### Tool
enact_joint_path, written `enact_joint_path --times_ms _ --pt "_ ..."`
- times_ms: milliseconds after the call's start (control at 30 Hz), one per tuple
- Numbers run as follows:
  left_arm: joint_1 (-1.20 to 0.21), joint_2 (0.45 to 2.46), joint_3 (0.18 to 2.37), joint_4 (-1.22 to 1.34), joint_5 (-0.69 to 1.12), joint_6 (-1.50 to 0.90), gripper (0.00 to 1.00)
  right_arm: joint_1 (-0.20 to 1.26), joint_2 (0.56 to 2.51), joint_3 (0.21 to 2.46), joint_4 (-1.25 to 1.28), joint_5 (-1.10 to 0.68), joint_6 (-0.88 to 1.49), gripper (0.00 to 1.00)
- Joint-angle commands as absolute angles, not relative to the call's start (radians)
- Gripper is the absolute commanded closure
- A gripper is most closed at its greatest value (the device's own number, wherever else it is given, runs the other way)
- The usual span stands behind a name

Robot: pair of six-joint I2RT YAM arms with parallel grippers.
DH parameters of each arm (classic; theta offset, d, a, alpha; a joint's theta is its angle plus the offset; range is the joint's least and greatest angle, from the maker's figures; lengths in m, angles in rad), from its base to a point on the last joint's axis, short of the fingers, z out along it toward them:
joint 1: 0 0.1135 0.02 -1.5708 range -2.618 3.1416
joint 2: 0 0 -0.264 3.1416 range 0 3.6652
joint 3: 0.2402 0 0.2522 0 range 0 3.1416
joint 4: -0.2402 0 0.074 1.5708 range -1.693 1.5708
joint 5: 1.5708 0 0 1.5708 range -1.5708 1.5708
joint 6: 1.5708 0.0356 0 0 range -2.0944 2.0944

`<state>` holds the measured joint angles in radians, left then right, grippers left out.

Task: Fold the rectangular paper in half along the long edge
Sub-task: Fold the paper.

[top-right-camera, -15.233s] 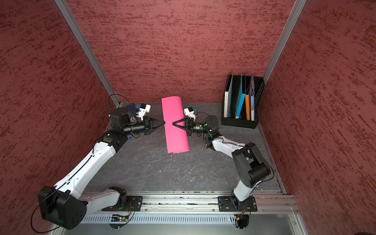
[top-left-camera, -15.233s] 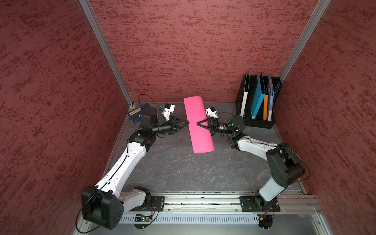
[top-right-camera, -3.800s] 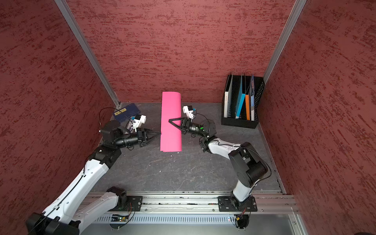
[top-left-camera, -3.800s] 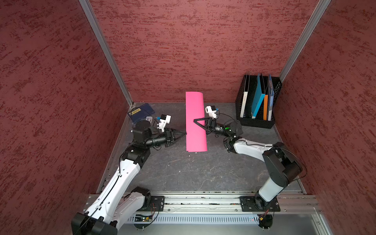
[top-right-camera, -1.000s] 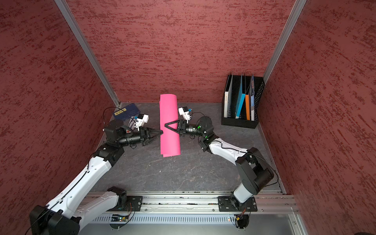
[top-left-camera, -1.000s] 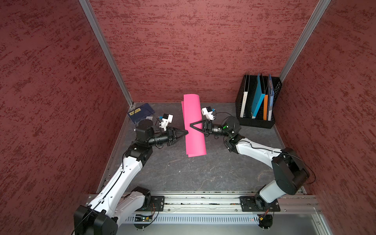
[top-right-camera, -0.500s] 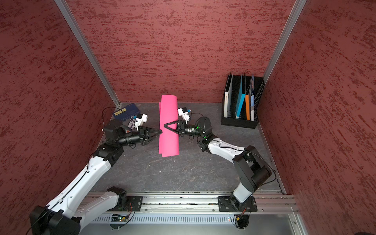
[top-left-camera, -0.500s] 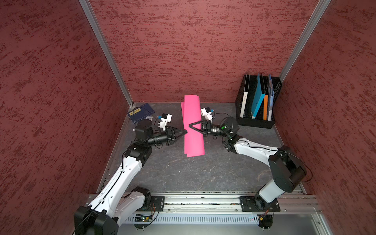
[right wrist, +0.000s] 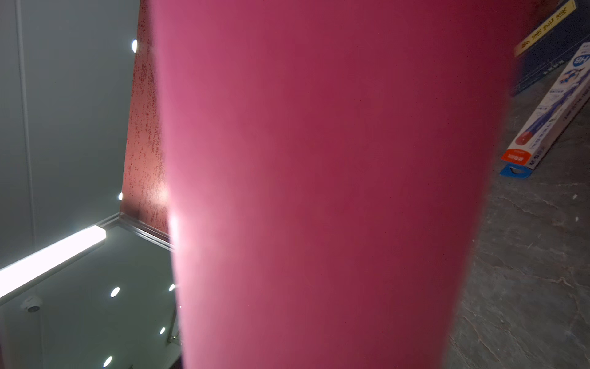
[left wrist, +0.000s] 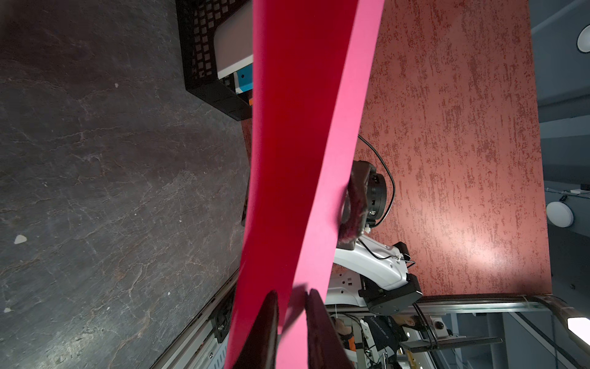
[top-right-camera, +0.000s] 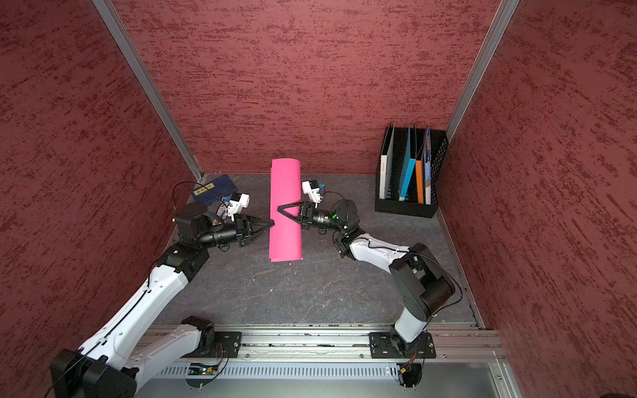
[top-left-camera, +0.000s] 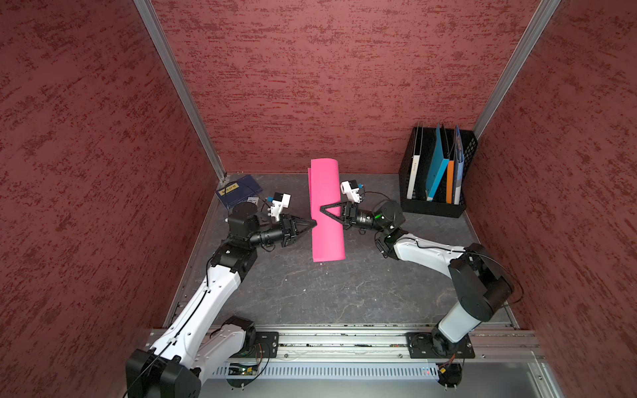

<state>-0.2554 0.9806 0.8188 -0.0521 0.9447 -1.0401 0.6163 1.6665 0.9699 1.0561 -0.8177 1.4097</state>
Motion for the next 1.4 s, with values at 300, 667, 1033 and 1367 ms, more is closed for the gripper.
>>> enact_joint_path --times_ms 300,667,1033,1367 --pt "-0.249 0.964 0.807 -0.052 0.957 -1.029 0.81 0.621 1.668 0.997 1.121 -0.802 1.419 0.5" --pt "-0.244 0.966 0.799 -0.068 0.963 -1.02 0.81 0.623 1.683 1.011 1.142 -0.773 1.422 0.43" --pt "-0.224 0.948 0.79 -0.083 0.971 -1.015 0.81 0.623 1.697 1.003 1.179 -0.761 1.44 0.5" --pt "-0.221 0.947 0.788 -0.084 0.976 -1.017 0.81 0.627 1.688 1.012 1.132 -0.782 1.42 0.53"
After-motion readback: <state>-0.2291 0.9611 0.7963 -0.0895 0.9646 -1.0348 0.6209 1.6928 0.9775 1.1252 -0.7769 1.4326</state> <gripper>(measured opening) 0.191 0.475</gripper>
